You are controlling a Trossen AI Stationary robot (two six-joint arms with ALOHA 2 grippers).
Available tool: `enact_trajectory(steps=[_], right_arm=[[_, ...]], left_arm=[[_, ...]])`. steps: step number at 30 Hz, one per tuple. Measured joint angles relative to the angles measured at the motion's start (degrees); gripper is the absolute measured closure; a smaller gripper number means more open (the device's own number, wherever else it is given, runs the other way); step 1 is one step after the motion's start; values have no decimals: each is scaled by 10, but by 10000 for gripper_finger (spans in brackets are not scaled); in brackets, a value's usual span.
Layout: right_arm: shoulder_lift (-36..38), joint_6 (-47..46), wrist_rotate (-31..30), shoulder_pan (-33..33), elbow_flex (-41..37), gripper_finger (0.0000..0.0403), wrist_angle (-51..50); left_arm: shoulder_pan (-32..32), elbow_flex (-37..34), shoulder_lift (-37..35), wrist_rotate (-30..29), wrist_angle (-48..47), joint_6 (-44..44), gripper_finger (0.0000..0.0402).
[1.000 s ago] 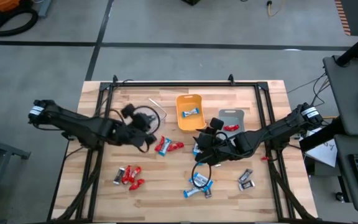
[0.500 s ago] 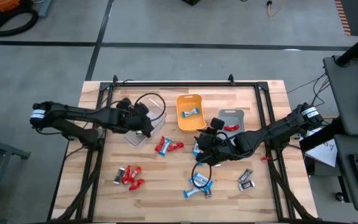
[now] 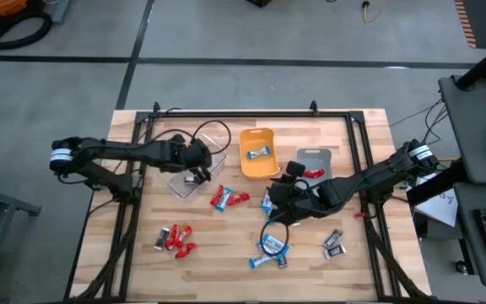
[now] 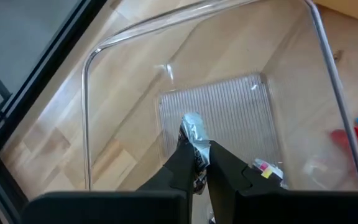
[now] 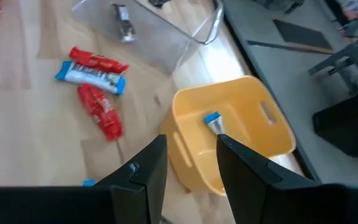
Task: Organize candy in baskets
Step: Put the brown chocolate into the transparent bin, then put the white chocolate into the yellow bin
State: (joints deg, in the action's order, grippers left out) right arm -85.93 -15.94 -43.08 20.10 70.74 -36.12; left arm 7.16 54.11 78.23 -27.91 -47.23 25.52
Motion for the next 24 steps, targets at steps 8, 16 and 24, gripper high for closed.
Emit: enact_trajectory(steps=[8,16,24], right_arm=[[0,-7,15,0,0,277,0],[0,-7,15,0,0,278,0],[0,-19,41,0,0,278,-1]], left_arm=[[0,3,5,0,1,0,321],[-3,3,1,-1,2,20,265],[-71,3,-13,-46,19,49,276]])
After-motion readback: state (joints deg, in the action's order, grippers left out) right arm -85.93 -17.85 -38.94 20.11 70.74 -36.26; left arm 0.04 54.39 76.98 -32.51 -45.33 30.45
